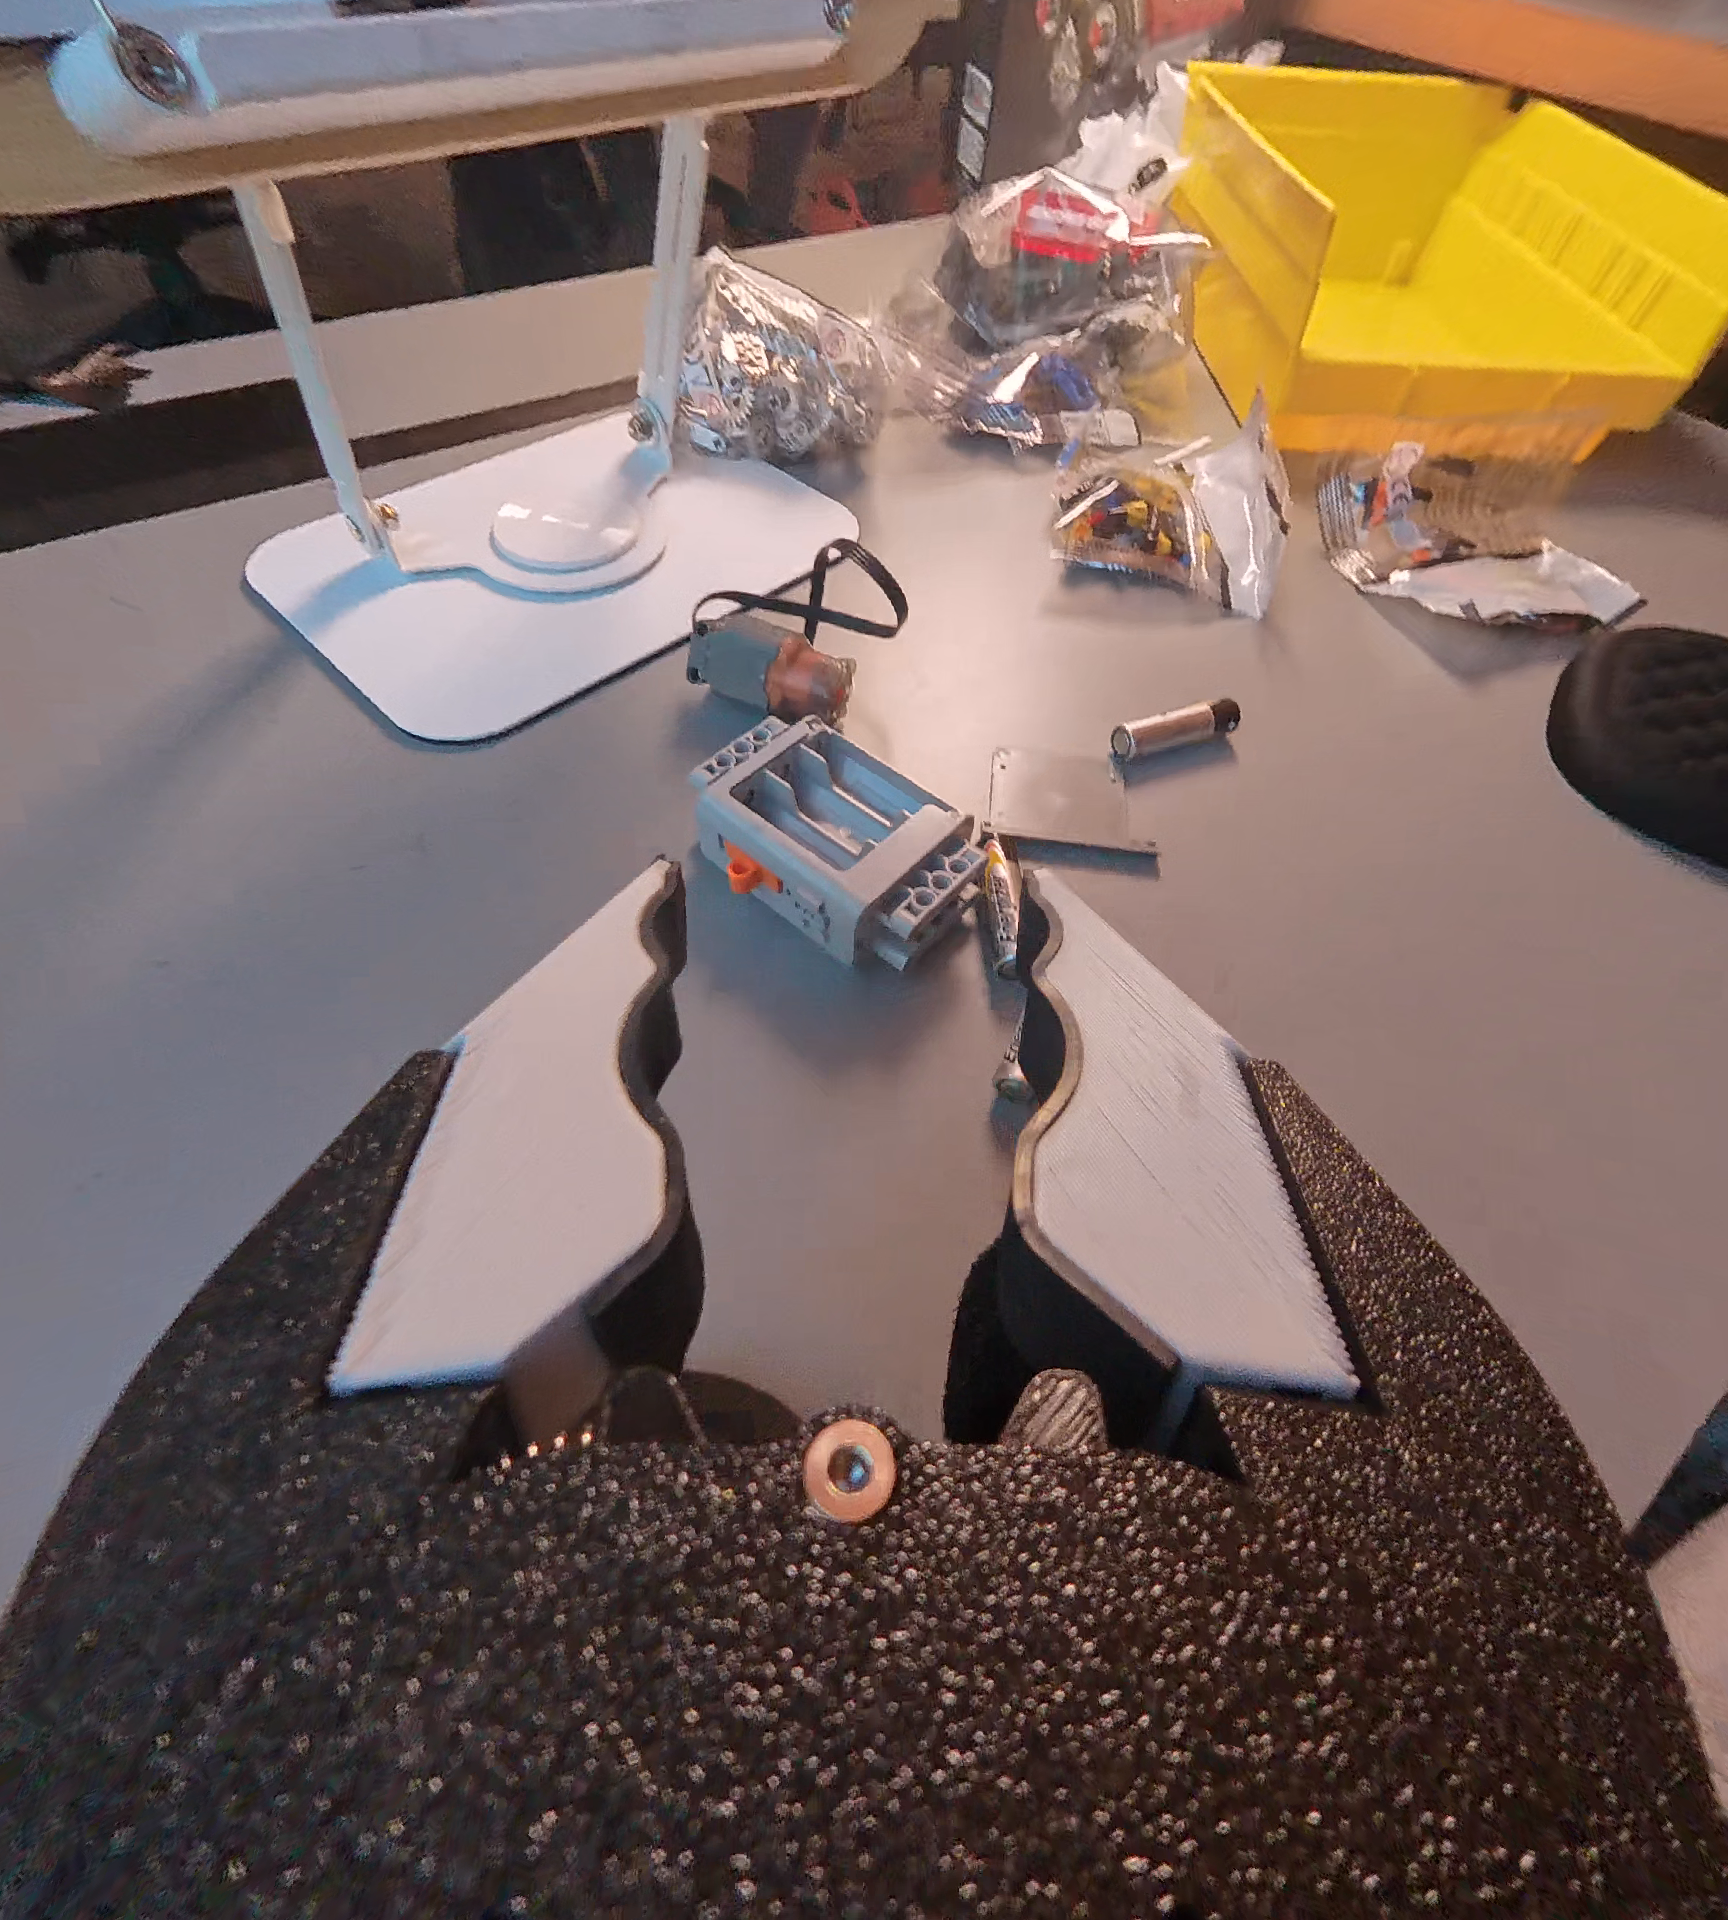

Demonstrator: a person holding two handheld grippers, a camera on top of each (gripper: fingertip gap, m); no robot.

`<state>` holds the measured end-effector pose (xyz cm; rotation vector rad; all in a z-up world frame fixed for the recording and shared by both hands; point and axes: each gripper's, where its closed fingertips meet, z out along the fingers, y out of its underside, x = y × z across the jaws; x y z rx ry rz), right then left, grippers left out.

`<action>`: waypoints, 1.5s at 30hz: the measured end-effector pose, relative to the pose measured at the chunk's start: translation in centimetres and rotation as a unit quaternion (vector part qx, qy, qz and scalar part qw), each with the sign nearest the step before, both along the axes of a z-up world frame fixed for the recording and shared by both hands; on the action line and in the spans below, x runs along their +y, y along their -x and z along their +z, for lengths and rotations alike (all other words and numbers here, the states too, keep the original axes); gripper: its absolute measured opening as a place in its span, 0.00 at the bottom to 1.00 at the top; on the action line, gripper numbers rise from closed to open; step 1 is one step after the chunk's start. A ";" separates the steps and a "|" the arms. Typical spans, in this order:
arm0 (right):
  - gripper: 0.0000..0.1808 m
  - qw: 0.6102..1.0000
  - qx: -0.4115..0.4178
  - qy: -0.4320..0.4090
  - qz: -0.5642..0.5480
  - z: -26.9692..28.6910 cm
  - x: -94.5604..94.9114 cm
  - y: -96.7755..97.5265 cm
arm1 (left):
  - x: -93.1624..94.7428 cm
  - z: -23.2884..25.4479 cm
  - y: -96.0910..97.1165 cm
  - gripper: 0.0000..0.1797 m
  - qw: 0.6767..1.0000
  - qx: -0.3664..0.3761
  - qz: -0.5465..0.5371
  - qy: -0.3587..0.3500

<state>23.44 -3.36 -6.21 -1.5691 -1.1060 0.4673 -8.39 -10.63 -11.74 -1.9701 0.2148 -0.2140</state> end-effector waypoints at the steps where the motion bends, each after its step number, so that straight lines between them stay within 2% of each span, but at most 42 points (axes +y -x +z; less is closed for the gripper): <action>1: 0.26 0.999 -0.006 0.019 0.049 -1.3 -1.1 3.8 | -0.4 -0.5 -0.1 0.34 1.000 0.001 -0.020 0.014; 8: 0.25 0.951 -0.130 0.122 0.252 -9.2 -4.1 20.2 | -1.0 -4.1 -0.3 0.32 0.983 0.014 -0.158 0.096; 12: 0.29 0.935 -0.175 0.171 0.258 -11.2 -2.7 24.4 | 1.6 -4.4 1.4 0.33 0.977 0.026 -0.178 0.109; 17: 0.32 0.930 -0.138 0.258 0.224 -11.1 -2.8 25.7 | 4.7 -4.0 0.9 0.40 0.970 -0.002 -0.223 0.099; 20: 0.33 0.934 -0.135 0.267 0.195 -11.5 -2.7 25.6 | 6.2 -4.4 0.0 0.45 0.966 0.031 -0.239 0.088; 23: 0.34 0.937 -0.160 0.256 0.179 -12.9 -2.7 25.4 | 6.6 -6.1 -0.9 0.50 0.957 0.037 -0.257 0.127; 28: 0.30 0.939 -0.165 0.245 0.178 -13.6 -2.7 25.7 | 6.2 -7.1 -1.5 0.46 0.953 0.040 -0.269 0.137; 33: 0.29 0.936 -0.176 0.238 0.189 -13.6 -2.5 25.4 | 5.5 -6.2 -1.2 0.46 0.943 0.190 -0.270 0.036; 37: 0.29 0.938 -0.187 0.211 0.203 -13.8 -2.6 25.1 | 4.8 -5.6 -1.3 0.46 0.930 0.257 -0.261 -0.027; 40: 0.30 0.939 -0.193 0.199 0.203 -13.8 -2.6 24.9 | 4.9 -5.6 -1.4 0.46 0.929 0.260 -0.260 -0.034; 45: 0.31 0.935 -0.195 0.188 0.227 -13.7 -3.0 24.7 | 5.2 -6.1 -1.2 0.46 0.945 0.193 -0.264 0.013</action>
